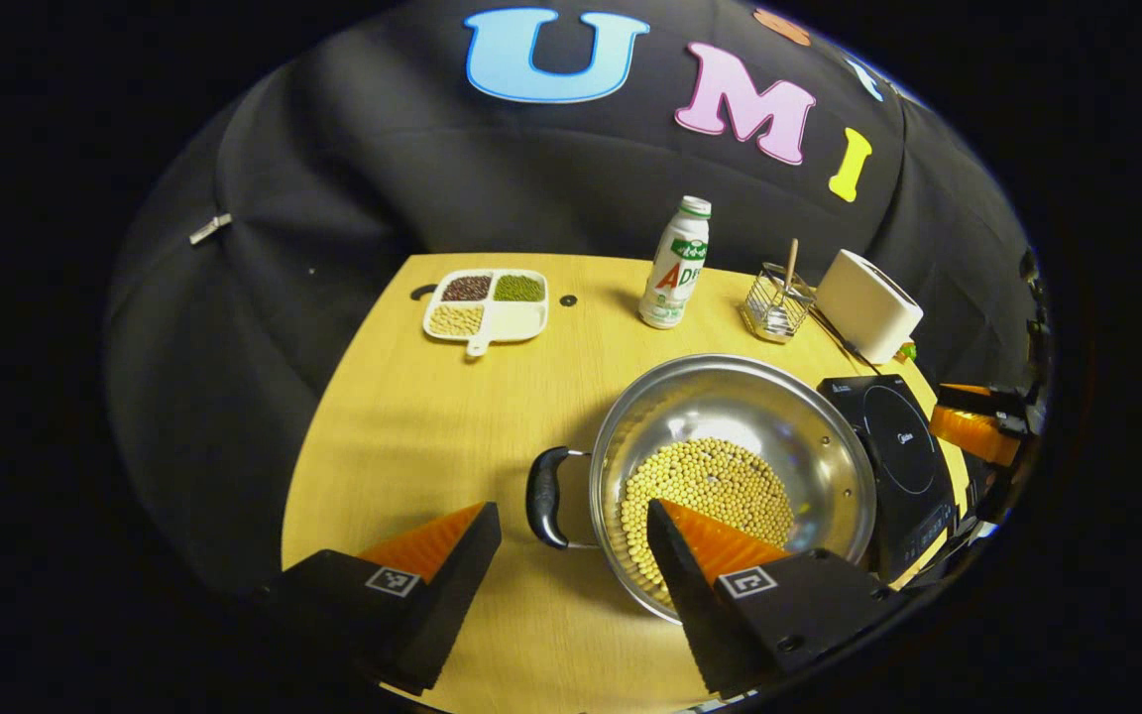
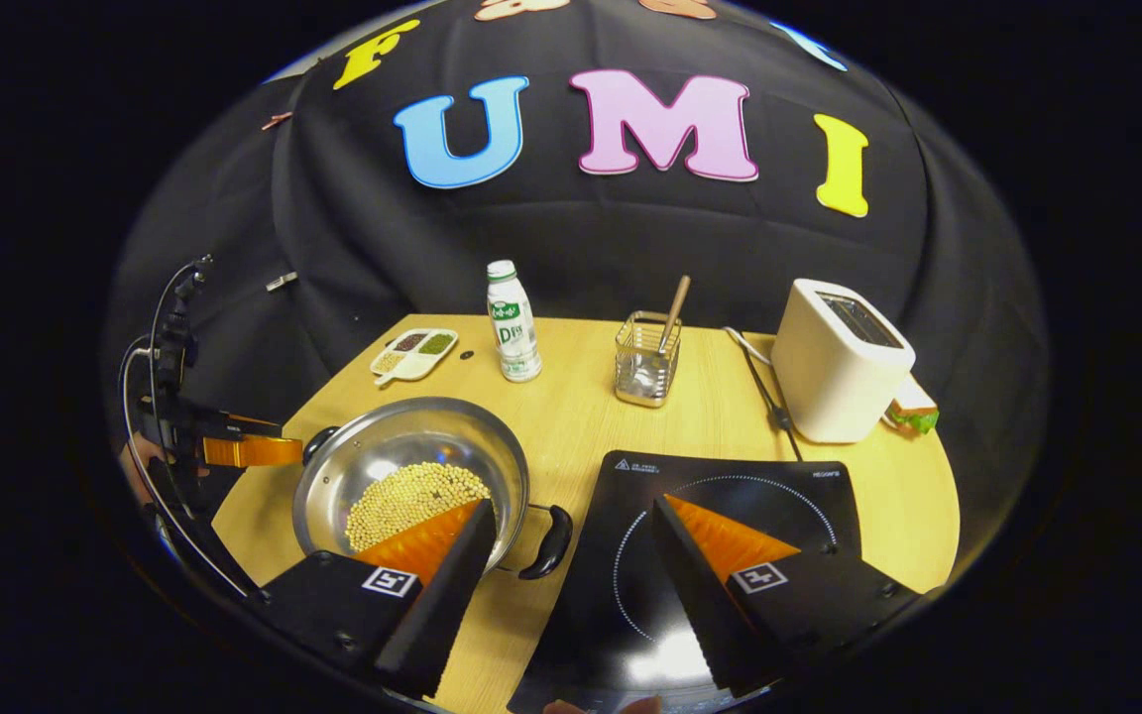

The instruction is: First push the handle of the pot to place it horizontally, then grasp the pot with both hands and set it on the induction cooktop.

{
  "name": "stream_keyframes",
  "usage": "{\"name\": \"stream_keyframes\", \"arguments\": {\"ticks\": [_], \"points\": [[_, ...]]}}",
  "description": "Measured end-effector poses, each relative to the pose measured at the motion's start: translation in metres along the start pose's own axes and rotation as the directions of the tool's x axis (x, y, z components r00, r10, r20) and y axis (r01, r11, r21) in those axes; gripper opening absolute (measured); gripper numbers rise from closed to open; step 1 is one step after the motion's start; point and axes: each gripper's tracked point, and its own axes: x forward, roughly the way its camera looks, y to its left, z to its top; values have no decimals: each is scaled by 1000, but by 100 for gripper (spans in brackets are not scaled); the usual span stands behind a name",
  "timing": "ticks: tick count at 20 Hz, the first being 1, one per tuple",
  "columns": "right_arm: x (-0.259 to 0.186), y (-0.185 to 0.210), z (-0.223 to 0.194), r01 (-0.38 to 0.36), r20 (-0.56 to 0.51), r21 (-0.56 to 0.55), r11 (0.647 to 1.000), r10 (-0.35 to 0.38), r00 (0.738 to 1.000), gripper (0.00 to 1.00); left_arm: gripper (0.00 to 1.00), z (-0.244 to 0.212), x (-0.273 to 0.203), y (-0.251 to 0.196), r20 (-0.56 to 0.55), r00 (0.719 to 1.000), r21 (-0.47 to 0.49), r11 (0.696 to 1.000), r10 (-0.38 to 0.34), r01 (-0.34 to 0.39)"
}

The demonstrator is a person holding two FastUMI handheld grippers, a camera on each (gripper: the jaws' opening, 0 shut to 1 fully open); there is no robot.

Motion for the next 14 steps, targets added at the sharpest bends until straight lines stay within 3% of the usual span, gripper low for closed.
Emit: {"name": "stream_keyframes", "arguments": {"ticks": [4, 7, 10, 14], "points": [[27, 10, -16, -16, -65, 12, 1000, 16, 998, 98, 87, -3, 41, -1, -76, 997, 13, 1000, -20, 21], [43, 20, -24, -32, -101, 36, 999, 35, 994, 98, 83, -1, 61, 5, -99, 995, 47, 999, 5, 0], [55, 26, -30, -33, -127, 48, 998, 39, 991, 95, 66, -5, 65, 10, -128, 992, 56, 998, 16, -9], [66, 37, -41, -35, -175, 77, 996, 48, 984, 90, 63, -15, 60, 14, -141, 990, 25, 999, -17, 20]]}}
